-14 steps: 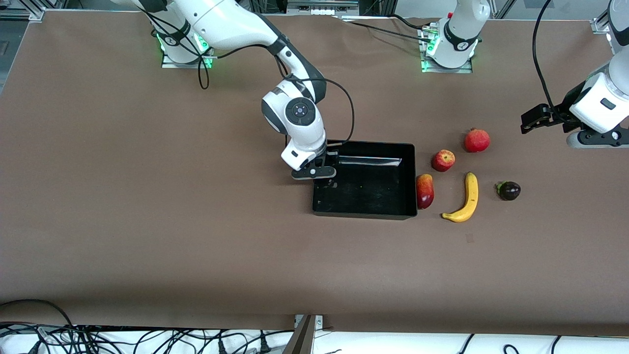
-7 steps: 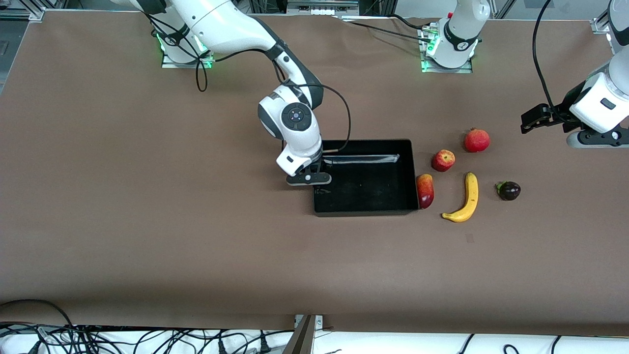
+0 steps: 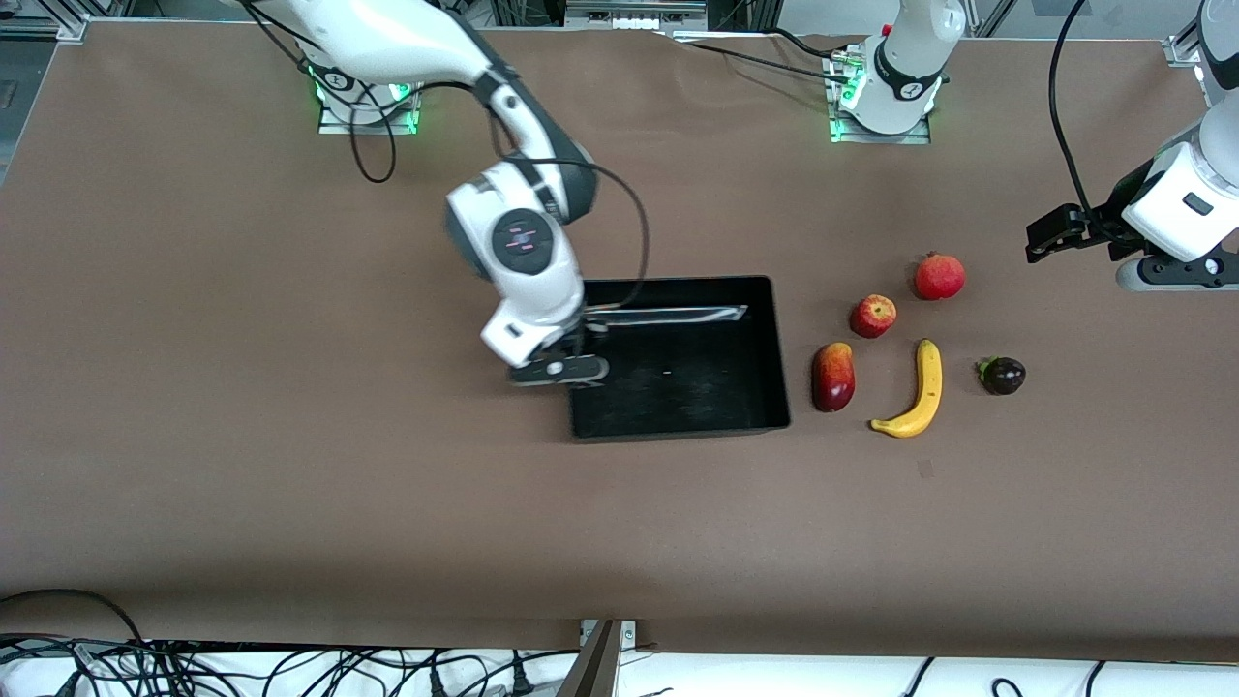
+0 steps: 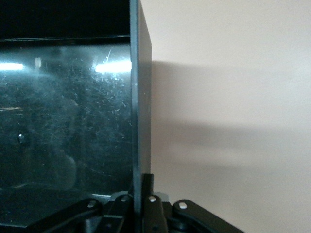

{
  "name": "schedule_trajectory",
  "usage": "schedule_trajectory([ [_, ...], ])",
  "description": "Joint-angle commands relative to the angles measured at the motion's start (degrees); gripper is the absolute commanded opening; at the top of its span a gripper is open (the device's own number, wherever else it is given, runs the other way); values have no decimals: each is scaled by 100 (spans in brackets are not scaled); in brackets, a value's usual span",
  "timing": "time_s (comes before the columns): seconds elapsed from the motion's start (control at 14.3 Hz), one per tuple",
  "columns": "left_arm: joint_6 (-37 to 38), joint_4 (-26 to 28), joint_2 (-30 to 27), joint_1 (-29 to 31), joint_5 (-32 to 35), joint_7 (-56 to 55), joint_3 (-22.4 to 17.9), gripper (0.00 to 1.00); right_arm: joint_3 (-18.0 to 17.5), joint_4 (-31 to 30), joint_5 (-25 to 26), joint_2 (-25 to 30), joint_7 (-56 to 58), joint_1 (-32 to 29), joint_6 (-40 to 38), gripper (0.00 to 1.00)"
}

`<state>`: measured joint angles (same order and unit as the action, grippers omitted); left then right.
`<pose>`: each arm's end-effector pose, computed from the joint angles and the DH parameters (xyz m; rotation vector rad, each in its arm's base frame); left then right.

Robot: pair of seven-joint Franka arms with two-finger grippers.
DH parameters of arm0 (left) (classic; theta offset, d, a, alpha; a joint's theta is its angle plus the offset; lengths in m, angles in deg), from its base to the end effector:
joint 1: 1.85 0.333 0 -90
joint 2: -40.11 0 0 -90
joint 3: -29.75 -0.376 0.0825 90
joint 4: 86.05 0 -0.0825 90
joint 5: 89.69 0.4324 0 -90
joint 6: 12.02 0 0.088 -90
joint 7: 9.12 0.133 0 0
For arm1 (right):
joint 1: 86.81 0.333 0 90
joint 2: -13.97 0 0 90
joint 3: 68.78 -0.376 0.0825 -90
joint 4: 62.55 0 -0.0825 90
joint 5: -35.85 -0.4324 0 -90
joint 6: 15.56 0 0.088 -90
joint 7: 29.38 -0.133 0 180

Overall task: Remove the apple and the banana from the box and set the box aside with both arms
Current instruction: 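Drag the black box across the table toward the right arm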

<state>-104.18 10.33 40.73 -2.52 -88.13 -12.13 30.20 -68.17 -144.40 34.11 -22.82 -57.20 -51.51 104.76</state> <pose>0.6022 -0.0082 0.5974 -3.1084 -0.0479 0.1298 0.6574 0.4596 0.3195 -3.1046 -0.1665 -0.0228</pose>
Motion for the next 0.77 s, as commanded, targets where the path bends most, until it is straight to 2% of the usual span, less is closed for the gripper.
schedule_trajectory([
  [0.0, 84, -5, -88, 5, -139, 73, -10, 100, -70, -305, -28, 523, 977, -654, -376, 0],
  [0.28, 84, -5, -88, 5, -139, 82, -10, 100, -34, -1252, -115, 1121, 2628, -1883, -325, 0],
  [0.42, 84, -5, -88, 5, -139, 73, -10, 100, -34, -1814, -317, 1384, 3464, -2604, -158, 0],
  [0.7, 84, -5, -88, 5, -139, 73, -10, 100, 62, -3132, -353, 1982, 4275, -3704, 596, 0],
])
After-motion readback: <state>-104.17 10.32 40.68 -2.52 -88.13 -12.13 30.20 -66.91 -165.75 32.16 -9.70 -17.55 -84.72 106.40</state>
